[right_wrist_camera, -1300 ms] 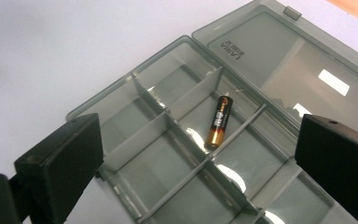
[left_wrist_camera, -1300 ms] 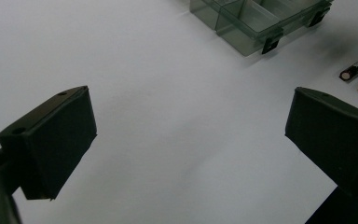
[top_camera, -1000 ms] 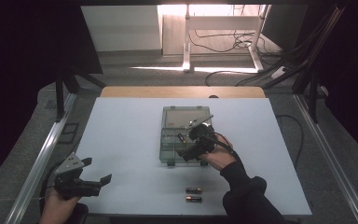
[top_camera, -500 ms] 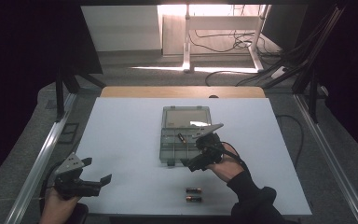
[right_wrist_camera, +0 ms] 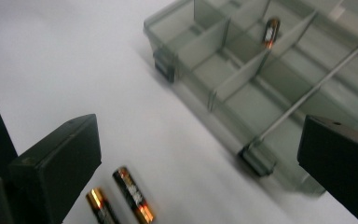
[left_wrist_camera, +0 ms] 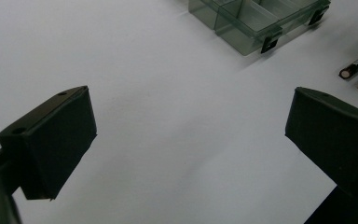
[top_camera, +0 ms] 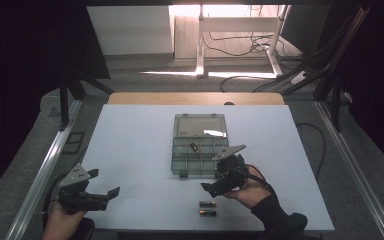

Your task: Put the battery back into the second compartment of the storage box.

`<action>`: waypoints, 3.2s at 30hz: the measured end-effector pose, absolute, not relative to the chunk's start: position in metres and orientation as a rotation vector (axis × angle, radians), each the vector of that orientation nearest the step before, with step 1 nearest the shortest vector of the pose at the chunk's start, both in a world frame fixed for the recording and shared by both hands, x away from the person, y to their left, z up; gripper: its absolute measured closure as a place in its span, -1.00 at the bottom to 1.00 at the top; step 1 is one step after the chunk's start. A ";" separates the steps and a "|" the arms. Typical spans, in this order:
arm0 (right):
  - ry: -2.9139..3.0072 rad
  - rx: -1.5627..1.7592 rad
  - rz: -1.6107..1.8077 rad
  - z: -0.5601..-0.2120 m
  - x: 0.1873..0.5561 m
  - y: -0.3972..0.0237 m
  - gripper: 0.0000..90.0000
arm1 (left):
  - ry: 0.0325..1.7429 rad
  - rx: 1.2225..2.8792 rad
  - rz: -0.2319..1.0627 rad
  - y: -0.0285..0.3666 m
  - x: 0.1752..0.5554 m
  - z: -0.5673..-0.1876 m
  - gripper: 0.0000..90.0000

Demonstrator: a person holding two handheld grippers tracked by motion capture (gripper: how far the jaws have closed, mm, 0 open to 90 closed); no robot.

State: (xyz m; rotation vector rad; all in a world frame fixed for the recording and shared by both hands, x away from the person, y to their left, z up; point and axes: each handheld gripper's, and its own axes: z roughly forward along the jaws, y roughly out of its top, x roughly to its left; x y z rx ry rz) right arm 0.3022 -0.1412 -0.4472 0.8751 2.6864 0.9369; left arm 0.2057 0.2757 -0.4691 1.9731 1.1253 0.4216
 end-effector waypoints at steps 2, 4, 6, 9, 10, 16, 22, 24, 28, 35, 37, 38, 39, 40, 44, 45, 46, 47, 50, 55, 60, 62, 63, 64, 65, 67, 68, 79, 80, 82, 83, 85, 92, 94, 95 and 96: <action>2.712 0.879 0.911 -0.450 0.298 -0.142 -0.91 | 1.126 1.975 0.421 0.276 0.206 -0.469 -0.95; 2.721 0.876 0.879 -0.453 0.294 -0.142 -0.82 | 1.127 1.974 0.421 0.276 0.206 -0.469 -0.95; 2.743 0.858 0.866 -0.456 0.289 -0.141 -0.73 | 1.127 1.975 0.422 0.275 0.206 -0.469 -0.95; 2.754 0.832 0.843 -0.461 0.283 -0.141 -0.61 | 1.126 1.976 0.423 0.275 0.206 -0.469 -0.95; 2.754 0.832 0.843 -0.461 0.283 -0.141 -0.61 | 1.126 1.977 0.423 0.275 0.206 -0.469 -0.95; 2.786 0.806 0.836 -0.475 0.275 -0.142 -0.27 | 1.127 1.977 0.422 0.275 0.206 -0.469 -0.95; 2.840 0.746 0.766 -0.490 0.270 -0.134 0.07 | 1.126 1.979 0.422 0.275 0.206 -0.469 -0.95; 2.852 0.731 0.749 -0.492 0.269 -0.132 0.16 | 1.125 1.979 0.422 0.275 0.206 -0.469 -0.95; 2.904 0.669 0.677 -0.499 0.268 -0.125 0.45 | 1.123 1.983 0.424 0.275 0.206 -0.469 -0.95; 2.933 0.630 0.623 -0.505 0.271 -0.121 0.68 | 1.122 1.985 0.425 0.275 0.206 -0.469 -0.95; 2.939 0.633 0.616 -0.505 0.272 -0.121 0.70 | 1.121 1.985 0.426 0.275 0.206 -0.469 -0.95; 2.936 0.638 0.614 -0.504 0.272 -0.121 0.70 | 1.121 1.985 0.425 0.275 0.206 -0.469 -0.95; 2.932 0.630 0.612 -0.504 0.271 -0.121 0.70 | 1.121 1.985 0.425 0.275 0.206 -0.469 -0.95; 2.921 0.630 0.623 -0.503 0.271 -0.121 0.70 | 1.121 1.985 0.426 0.275 0.206 -0.469 -0.95; 2.895 0.628 0.677 -0.497 0.270 -0.123 0.70 | 1.121 1.984 0.424 0.275 0.206 -0.469 -0.95; 2.893 0.622 0.681 -0.496 0.271 -0.123 0.70 | 1.121 1.984 0.424 0.275 0.206 -0.469 -0.95; 2.890 0.628 0.686 -0.495 0.271 -0.124 0.70 | 1.121 1.984 0.424 0.275 0.206 -0.469 -0.95; 2.890 0.628 0.686 -0.495 0.271 -0.124 0.70 | 1.121 1.984 0.424 0.275 0.206 -0.469 -0.95; 2.887 0.639 0.701 -0.493 0.271 -0.125 0.70 | 1.121 1.984 0.424 0.275 0.206 -0.469 -0.95; 2.874 0.687 0.735 -0.486 0.274 -0.126 0.70 | 1.122 1.982 0.421 0.275 0.206 -0.469 -0.95; 2.857 0.709 0.764 -0.481 0.278 -0.128 0.70 | 1.123 1.982 0.420 0.275 0.206 -0.469 -0.94; 2.854 0.703 0.774 -0.481 0.279 -0.128 0.70 | 1.123 1.981 0.420 0.275 0.206 -0.469 -0.94; 2.846 0.714 0.787 -0.478 0.280 -0.129 0.70 | 1.124 1.981 0.418 0.275 0.206 -0.469 -0.94; 2.842 0.716 0.792 -0.477 0.281 -0.129 0.70 | 1.123 1.981 0.418 0.275 0.206 -0.469 -0.94; 2.842 0.716 0.792 -0.477 0.281 -0.129 0.70 | 1.123 1.981 0.418 0.275 0.206 -0.469 -0.94; 2.816 0.727 0.822 -0.472 0.283 -0.130 0.70 | 1.124 1.980 0.418 0.275 0.206 -0.469 -0.94; 2.810 0.728 0.831 -0.471 0.284 -0.130 0.70 | 1.124 1.980 0.418 0.275 0.206 -0.469 -0.94; 2.769 0.765 0.898 -0.460 0.297 -0.130 0.70 | 1.124 1.983 0.418 0.275 0.206 -0.469 -0.94; 2.764 0.777 0.902 -0.459 0.298 -0.130 0.70 | 1.125 1.983 0.418 0.275 0.206 -0.469 -0.94; 2.754 0.782 0.918 -0.457 0.302 -0.130 0.70 | 1.125 1.983 0.418 0.275 0.206 -0.469 -0.94; 2.754 0.782 0.918 -0.457 0.302 -0.130 0.70 | 1.125 1.983 0.418 0.275 0.206 -0.469 -0.94; 2.739 0.794 0.932 -0.453 0.306 -0.131 0.70 | 1.127 1.983 0.418 0.275 0.207 -0.470 -0.94; 2.709 0.839 0.980 -0.444 0.317 -0.131 0.70 | 1.127 1.984 0.418 0.275 0.207 -0.470 -0.94; 2.707 0.845 0.983 -0.443 0.319 -0.130 0.70 | 1.128 1.984 0.417 0.275 0.207 -0.470 -0.94; 2.701 0.848 0.987 -0.441 0.323 -0.128 0.70 | 1.128 1.984 0.418 0.275 0.207 -0.469 -0.94; 2.698 0.845 0.991 -0.440 0.325 -0.127 0.70 | 1.128 1.984 0.417 0.275 0.207 -0.469 -0.94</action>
